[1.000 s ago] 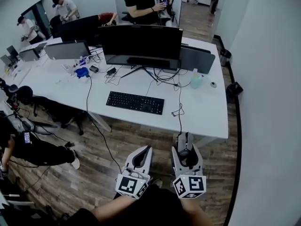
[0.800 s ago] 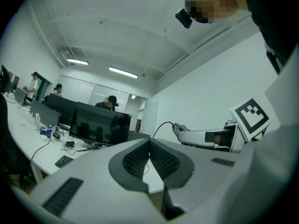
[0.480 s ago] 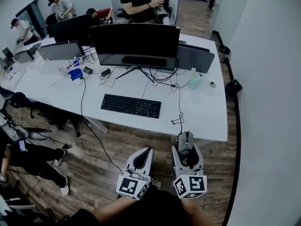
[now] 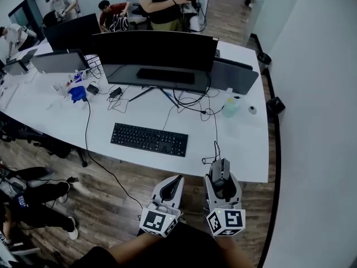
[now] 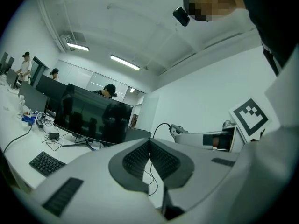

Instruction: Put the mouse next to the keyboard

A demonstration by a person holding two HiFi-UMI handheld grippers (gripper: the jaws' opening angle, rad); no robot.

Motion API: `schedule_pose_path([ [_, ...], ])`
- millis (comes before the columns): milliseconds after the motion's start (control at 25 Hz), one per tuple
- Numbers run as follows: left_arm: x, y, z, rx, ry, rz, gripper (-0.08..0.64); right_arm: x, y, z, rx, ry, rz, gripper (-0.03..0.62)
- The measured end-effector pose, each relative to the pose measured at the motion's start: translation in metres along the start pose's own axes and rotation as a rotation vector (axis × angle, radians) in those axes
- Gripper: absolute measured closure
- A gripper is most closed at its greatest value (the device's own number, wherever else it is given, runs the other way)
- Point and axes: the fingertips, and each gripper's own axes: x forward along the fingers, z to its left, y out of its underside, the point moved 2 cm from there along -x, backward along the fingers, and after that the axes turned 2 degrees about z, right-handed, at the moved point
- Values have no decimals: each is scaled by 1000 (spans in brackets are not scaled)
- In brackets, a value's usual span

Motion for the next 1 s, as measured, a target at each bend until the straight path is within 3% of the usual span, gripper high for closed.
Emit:
schedule_pose_path([
  [240,49,-5,39,-45,48,41,548,61,-1,-16,-9,52,58,281],
  [520,96,-4,88,-17,87,72,548,110,22,-24,25,112,129,281],
  [880,126,7,124,42,89,124,548,167,72,-29,46,131,242,281],
  [1000,131,5,136,37,29,155,548,183,92,-32,16,114,282,281],
])
